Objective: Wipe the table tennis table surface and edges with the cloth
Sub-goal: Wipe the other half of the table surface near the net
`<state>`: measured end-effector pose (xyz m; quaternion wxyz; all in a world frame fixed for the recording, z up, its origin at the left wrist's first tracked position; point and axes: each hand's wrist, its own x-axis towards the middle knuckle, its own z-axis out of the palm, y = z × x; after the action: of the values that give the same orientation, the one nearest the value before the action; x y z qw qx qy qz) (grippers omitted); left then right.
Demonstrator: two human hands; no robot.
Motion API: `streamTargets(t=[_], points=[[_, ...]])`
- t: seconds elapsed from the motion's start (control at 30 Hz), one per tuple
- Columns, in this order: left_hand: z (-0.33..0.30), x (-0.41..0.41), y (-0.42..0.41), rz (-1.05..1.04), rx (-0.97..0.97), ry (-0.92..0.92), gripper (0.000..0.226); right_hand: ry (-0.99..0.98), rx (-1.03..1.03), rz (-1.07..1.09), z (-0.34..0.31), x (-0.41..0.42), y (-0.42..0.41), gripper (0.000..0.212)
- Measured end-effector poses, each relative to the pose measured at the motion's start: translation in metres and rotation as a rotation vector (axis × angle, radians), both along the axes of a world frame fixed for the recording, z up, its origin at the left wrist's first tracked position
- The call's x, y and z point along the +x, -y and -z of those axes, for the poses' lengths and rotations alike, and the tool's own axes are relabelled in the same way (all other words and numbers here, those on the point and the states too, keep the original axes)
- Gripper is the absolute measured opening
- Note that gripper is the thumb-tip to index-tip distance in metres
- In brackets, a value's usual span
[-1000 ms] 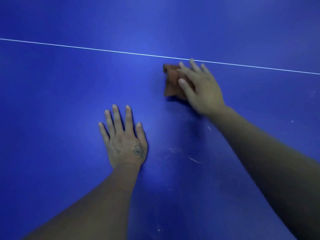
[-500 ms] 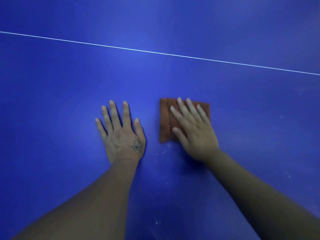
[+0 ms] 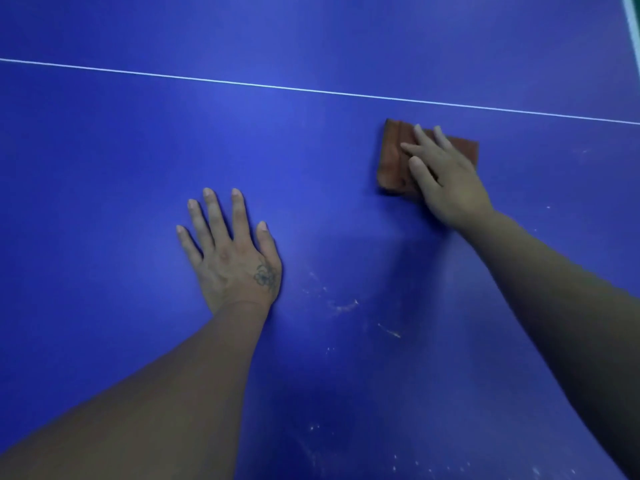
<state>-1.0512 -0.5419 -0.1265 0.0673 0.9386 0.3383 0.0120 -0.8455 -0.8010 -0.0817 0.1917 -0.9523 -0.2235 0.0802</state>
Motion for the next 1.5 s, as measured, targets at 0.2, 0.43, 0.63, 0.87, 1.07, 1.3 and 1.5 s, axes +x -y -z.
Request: streamTargets(t=[0.2, 0.43, 0.63, 0.87, 1.07, 1.3, 1.5], points=[[0.0, -0.001, 0.0, 0.003, 0.011, 0.012, 0.068, 0.167, -0.212, -0.006, 0.027, -0.007, -0.002, 0.065], [-0.008, -0.003, 0.0, 0.029, -0.04, 0.036, 0.067, 0.225, -0.168, -0.147, 0.035, -0.152, 0.005, 0.069], [-0.02, -0.027, -0.004, 0.203, -0.162, 0.155, 0.067, 0.101, -0.016, -0.138, 0.027, -0.242, 0.012, 0.046], [-0.011, -0.123, 0.013, 0.284, -0.001, 0.054, 0.067, 0.025, 0.295, 0.099, -0.005, -0.142, -0.04, 0.042], [-0.003, -0.124, 0.015, 0.267, 0.016, 0.066, 0.067, 0.022, 0.088, -0.078, 0.01, -0.023, -0.115, 0.044], [-0.001, -0.122, 0.009, 0.27, 0.03, 0.122, 0.064, 0.212, -0.137, -0.359, 0.028, -0.049, -0.134, 0.055], [-0.002, -0.121, 0.01, 0.266, 0.011, 0.121, 0.066, 0.165, -0.071, -0.58, 0.031, -0.167, -0.078, 0.052]])
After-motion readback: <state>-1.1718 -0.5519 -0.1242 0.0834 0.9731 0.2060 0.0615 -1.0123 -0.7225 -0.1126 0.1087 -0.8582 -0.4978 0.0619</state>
